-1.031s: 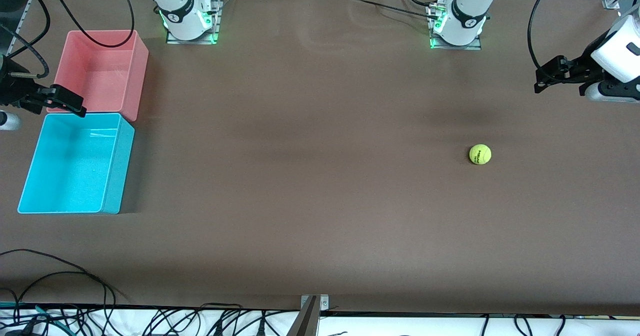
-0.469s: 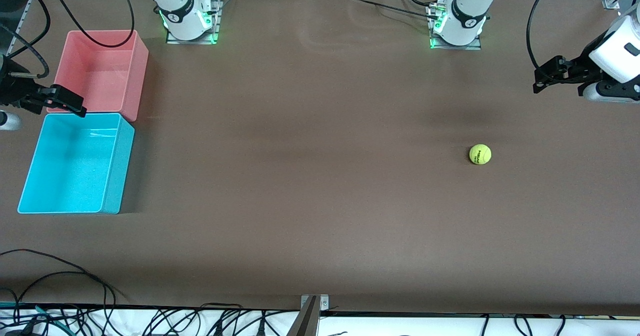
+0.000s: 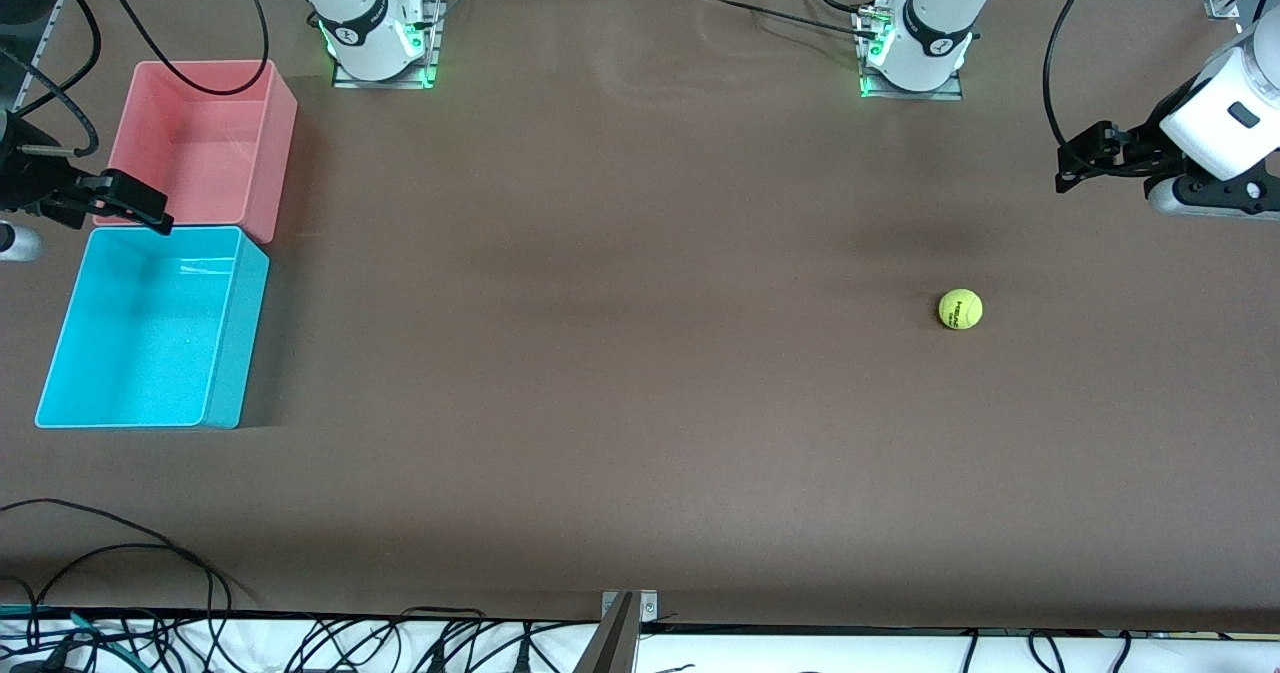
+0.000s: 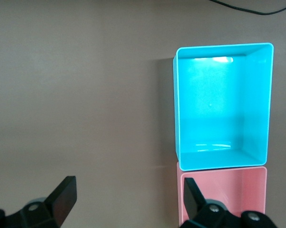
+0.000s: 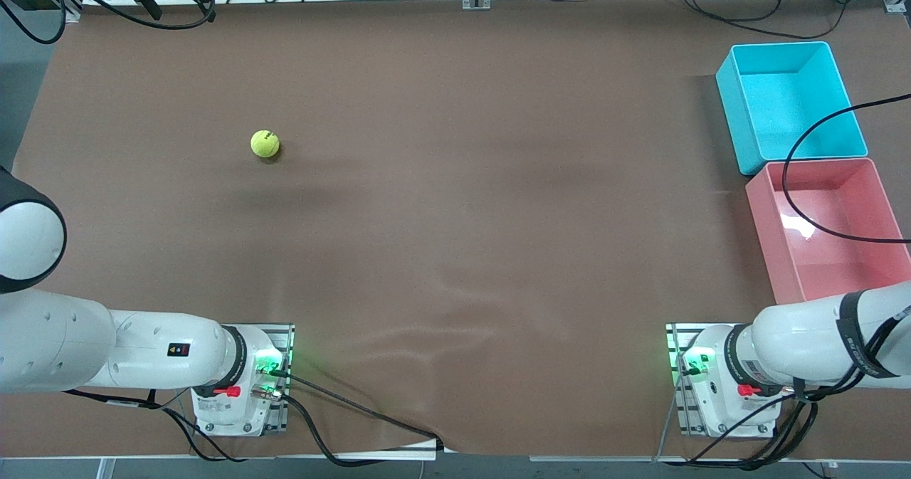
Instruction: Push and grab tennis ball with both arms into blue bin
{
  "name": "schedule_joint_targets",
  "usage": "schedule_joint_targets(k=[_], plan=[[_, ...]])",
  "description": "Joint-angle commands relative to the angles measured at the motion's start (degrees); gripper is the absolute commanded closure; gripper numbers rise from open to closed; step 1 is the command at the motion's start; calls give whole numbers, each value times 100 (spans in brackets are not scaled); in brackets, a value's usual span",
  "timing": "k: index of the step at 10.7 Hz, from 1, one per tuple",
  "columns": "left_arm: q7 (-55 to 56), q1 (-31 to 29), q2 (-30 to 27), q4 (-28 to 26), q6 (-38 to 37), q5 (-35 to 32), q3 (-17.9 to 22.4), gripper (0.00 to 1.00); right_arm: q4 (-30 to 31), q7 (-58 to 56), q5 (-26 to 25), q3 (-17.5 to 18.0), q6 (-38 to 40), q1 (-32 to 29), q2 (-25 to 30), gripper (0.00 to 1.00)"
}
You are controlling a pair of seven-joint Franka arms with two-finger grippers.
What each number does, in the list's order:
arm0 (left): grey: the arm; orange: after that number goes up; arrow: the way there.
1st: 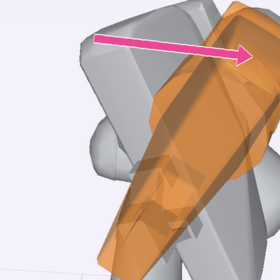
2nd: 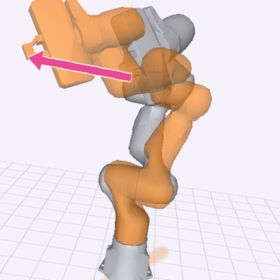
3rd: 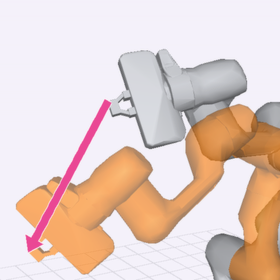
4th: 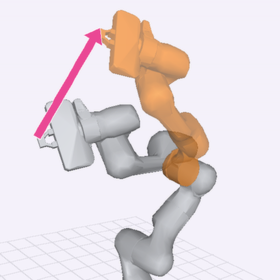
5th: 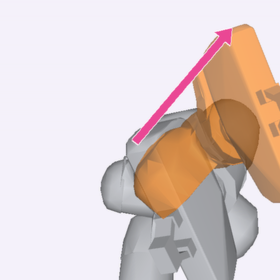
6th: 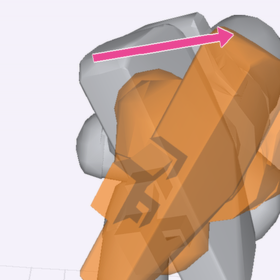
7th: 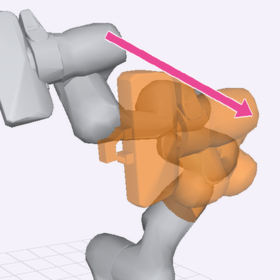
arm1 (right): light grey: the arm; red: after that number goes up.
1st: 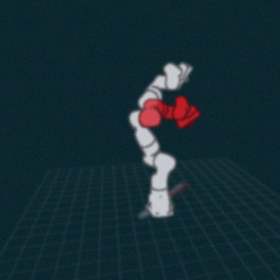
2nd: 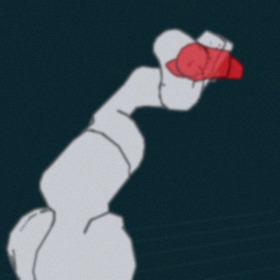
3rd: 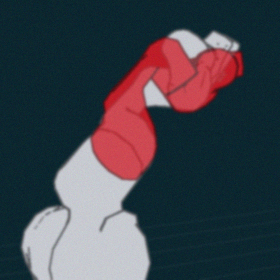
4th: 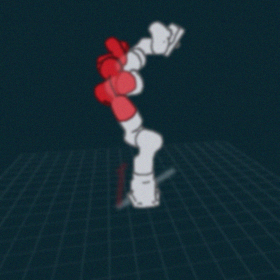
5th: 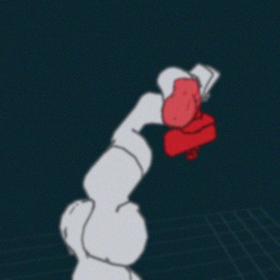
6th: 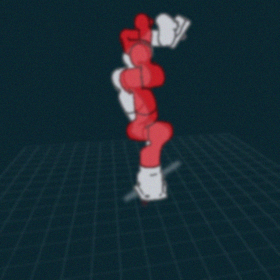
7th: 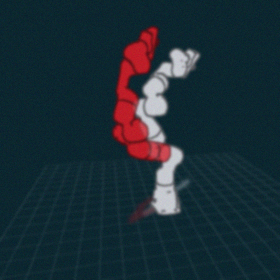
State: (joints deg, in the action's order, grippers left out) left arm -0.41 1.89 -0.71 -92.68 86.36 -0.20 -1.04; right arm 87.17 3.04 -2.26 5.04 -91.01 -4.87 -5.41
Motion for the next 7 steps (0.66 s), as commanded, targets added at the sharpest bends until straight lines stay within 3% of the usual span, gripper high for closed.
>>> schedule_joint_targets(k=[1,7], plan=[[-3,-40,167,215,-102,-51,8,0,-113,38,77,6,92,12,-39,0],[-143,-57,422,101,268,-51,-1,0,-113,30,86,-3,101,12,-31,0]])
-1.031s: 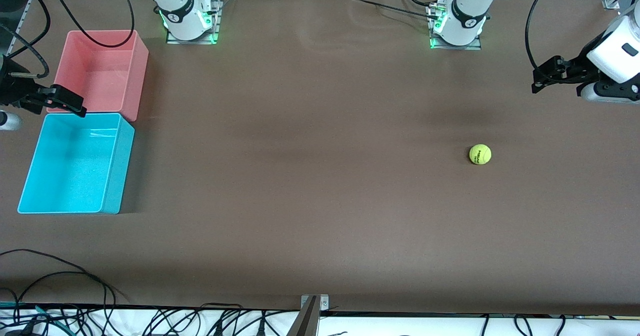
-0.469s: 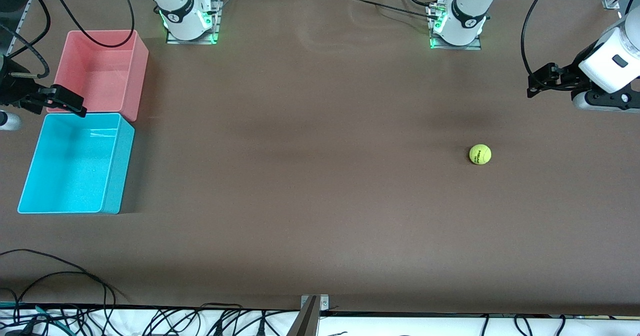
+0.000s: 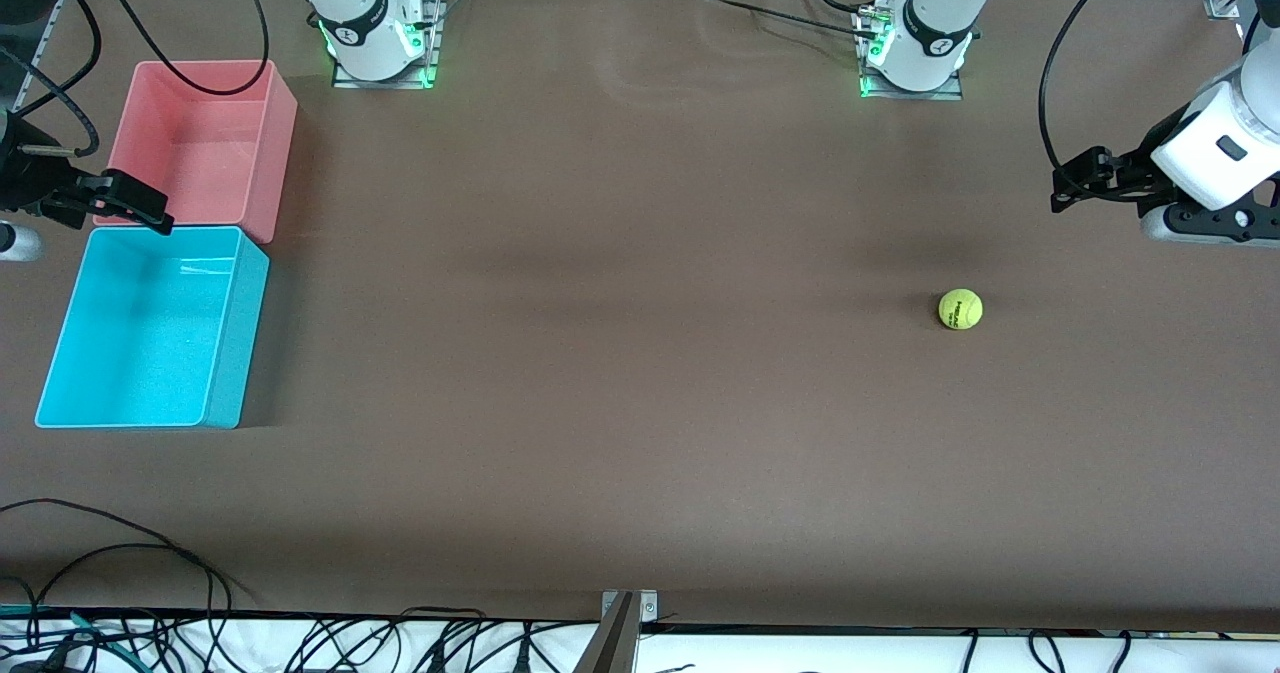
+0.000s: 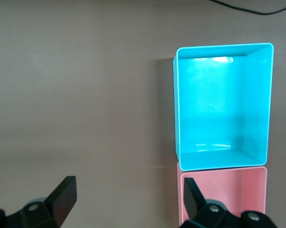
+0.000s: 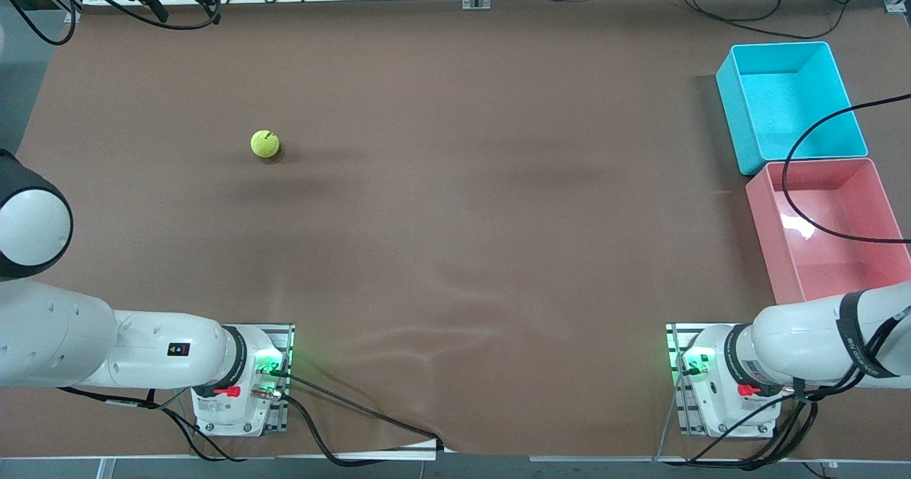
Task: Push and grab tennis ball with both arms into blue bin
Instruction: 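Lower the left gripper beside the tennis ball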
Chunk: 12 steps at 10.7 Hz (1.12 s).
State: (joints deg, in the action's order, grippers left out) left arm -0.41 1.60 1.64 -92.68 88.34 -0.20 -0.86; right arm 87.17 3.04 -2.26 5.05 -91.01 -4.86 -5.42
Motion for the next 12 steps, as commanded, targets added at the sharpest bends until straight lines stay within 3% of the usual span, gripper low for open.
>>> schedule_joint_targets(k=[1,8,12], plan=[[-309,-28,248,109,69,-51,-2,0,-113,30,86,-4,101,2,-29,0],[-381,-55,513,-127,332,-112,77,0,-113,30,86,-4,92,2,-38,0],[-354,-195,495,-1057,1280,-112,217,0,-113,21,86,-4,92,2,-38,0]])
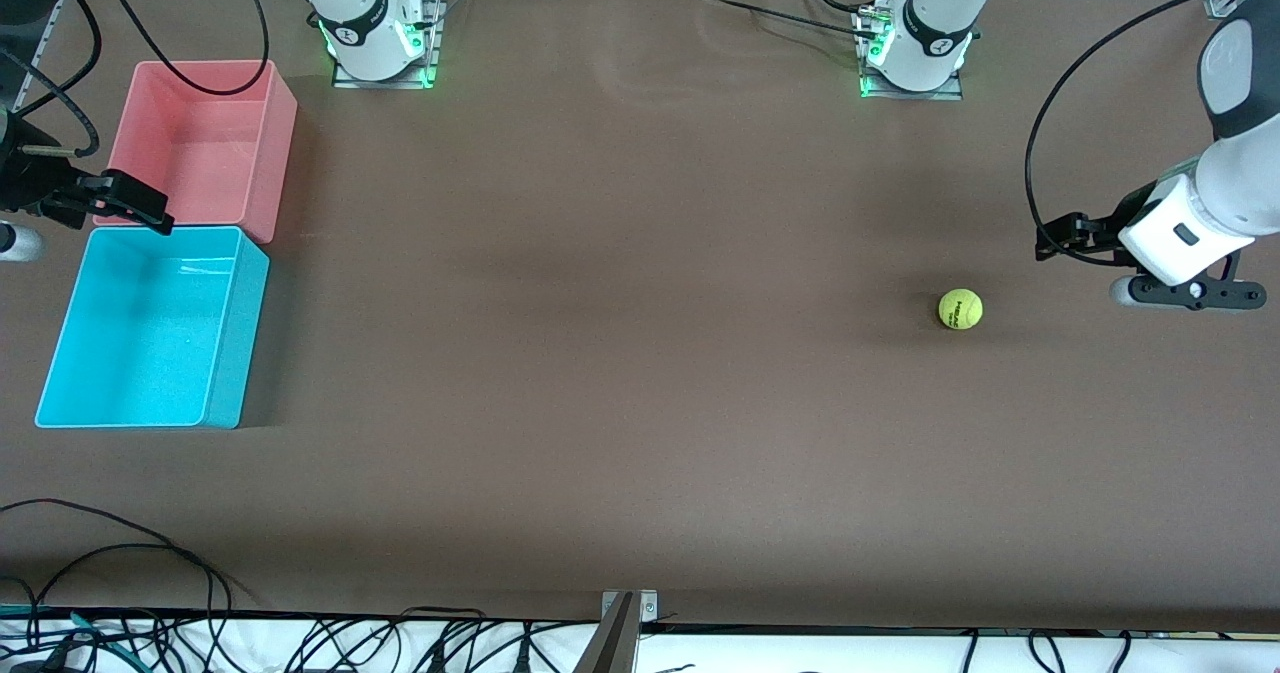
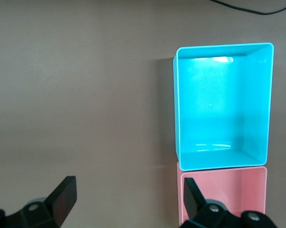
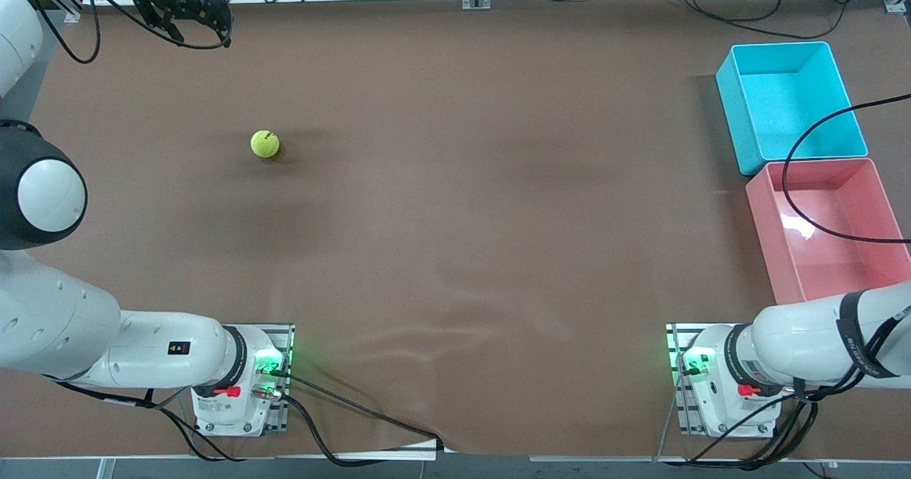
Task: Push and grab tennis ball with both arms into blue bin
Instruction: 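Lower the left gripper beside the tennis ball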
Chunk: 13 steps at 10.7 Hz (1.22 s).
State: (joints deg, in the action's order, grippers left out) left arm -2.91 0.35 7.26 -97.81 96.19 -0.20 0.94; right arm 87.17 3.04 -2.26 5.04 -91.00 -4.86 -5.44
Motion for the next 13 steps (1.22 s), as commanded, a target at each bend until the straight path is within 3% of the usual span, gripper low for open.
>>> schedule_joint_targets(k=[1,13], plan=[[-96,-70,-58,-703,689,-111,64,0,-113,21,86,-12,91,3,-36,0],[-70,-70,82,-2593,3203,-111,178,0,-113,21,86,-12,91,-6,-36,0]])
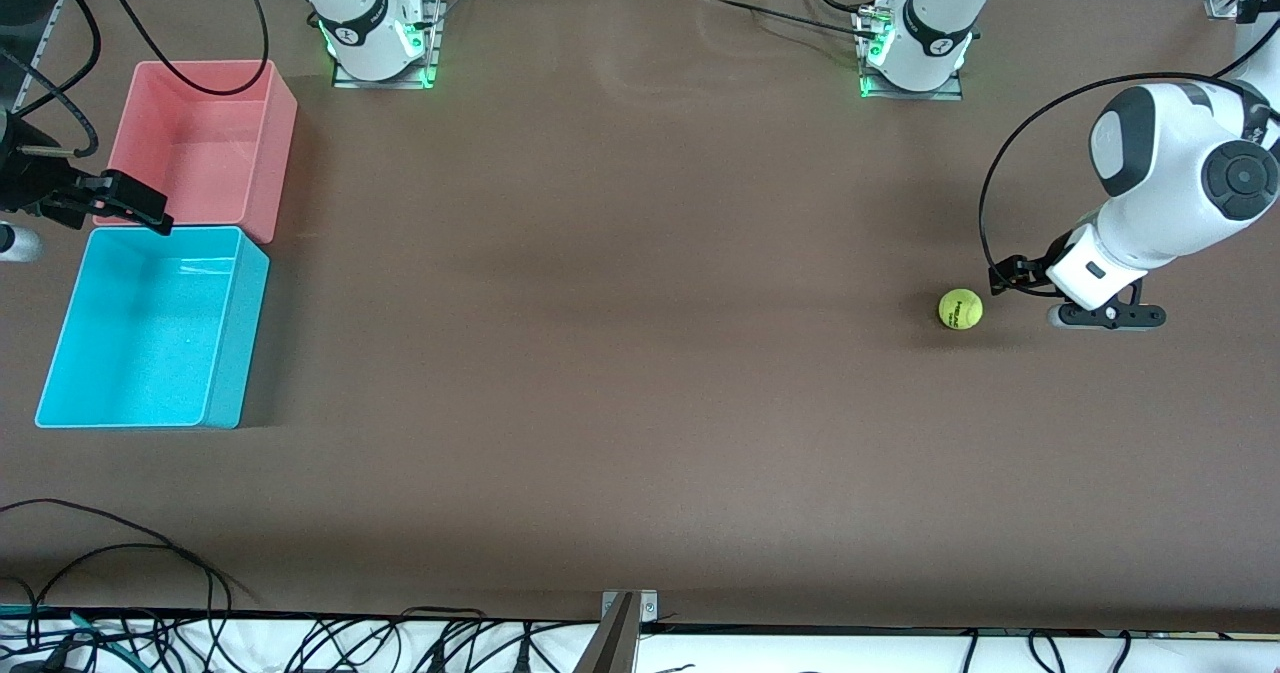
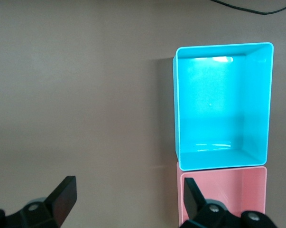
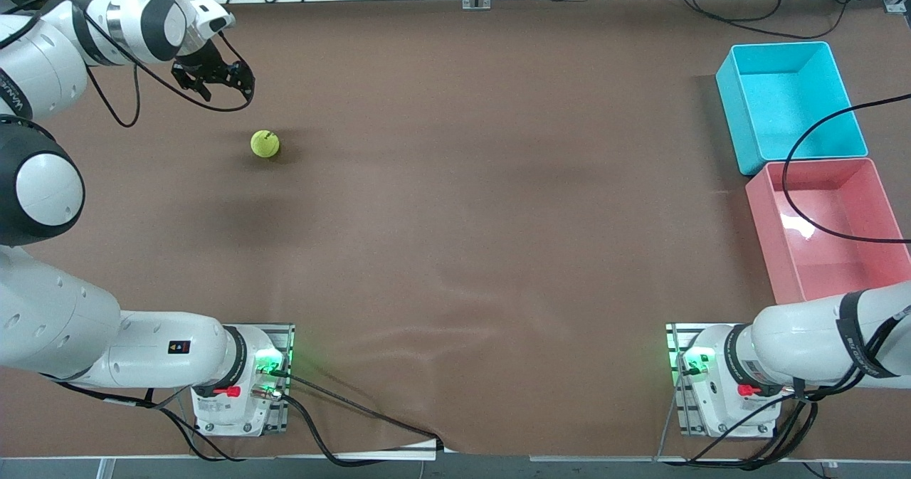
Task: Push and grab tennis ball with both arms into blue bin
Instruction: 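Lower the left gripper beside the tennis ball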
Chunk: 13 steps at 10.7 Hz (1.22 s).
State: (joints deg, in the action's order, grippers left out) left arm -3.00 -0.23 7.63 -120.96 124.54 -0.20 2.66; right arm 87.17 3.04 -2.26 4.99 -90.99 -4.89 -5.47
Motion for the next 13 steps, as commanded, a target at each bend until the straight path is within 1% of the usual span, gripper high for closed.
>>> schedule_joint_targets(k=[1,2,3,4,6,7,10,11,13], plan=[[-77,-12,63,-418,500,-111,6,15,-113,21,94,-7,91,-12,-33,0],[-121,-12,72,-533,606,-111,6,35,-104,21,103,-7,91,-12,-33,0],[-148,-3,54,-621,615,-111,-3,51,-113,12,94,-15,91,-12,-33,0],[-487,40,54,-682,607,-111,-3,63,-104,12,94,-16,91,-12,-33,0],[-1768,-3,54,-701,615,-103,-3,92,-104,12,94,-16,91,-12,-33,0],[-2270,-21,63,-709,607,-103,-3,100,-104,12,103,-16,91,-12,-33,0],[-4149,-91,80,-709,633,-111,6,100,-113,3,103,-16,91,-21,-33,0],[-4860,-196,124,-709,633,-111,15,100,-113,3,94,-16,91,-21,-33,0],[-5891,-284,151,-815,651,-103,32,100,-104,3,103,-16,91,-30,-33,0]])
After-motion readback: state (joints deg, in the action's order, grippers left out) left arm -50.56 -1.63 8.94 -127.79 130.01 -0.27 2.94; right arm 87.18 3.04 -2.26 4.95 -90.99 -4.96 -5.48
